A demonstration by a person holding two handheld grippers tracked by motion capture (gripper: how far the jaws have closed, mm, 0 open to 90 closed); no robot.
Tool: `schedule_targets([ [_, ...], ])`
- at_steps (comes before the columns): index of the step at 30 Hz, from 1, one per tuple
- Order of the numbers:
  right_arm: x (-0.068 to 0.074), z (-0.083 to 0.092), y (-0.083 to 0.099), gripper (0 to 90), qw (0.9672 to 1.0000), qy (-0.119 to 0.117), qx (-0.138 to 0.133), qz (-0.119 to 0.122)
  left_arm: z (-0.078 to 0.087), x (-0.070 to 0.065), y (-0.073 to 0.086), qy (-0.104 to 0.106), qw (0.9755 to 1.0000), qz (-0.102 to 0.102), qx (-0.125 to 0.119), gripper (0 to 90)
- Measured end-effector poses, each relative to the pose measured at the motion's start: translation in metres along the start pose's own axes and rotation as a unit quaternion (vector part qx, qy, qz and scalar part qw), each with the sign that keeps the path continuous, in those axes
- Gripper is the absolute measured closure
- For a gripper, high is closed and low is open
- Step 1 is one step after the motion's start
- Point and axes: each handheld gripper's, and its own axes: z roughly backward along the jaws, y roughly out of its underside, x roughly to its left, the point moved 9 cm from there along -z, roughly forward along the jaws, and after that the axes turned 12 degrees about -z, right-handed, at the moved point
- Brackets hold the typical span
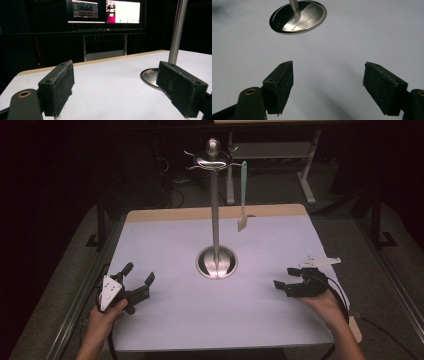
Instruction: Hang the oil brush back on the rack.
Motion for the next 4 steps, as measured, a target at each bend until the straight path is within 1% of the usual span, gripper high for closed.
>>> schedule_targets([
  [1, -0.0002, -0.0002, 0.0009, 23.9, 1.0000, 0.001, 0.001, -0.004, 0.0000, 0.0000, -0.0001, 0.000, 1.0000, 0.000, -0.001, 14.5],
  [3, -0.0014, -0.0010, 0.0027, 23.9, 1.0000, 0.002, 0.002, -0.001, 0.0002, 0.0000, 0.0001, 0.000, 1.0000, -0.001, 0.001, 14.5],
  [4, -0.0012, -0.0010, 0.0039, 23.9, 1.0000, 0.002, 0.005, -0.006, 0.0002, -0.0001, 0.0000, 0.000, 1.0000, -0.001, 0.000, 14.5],
])
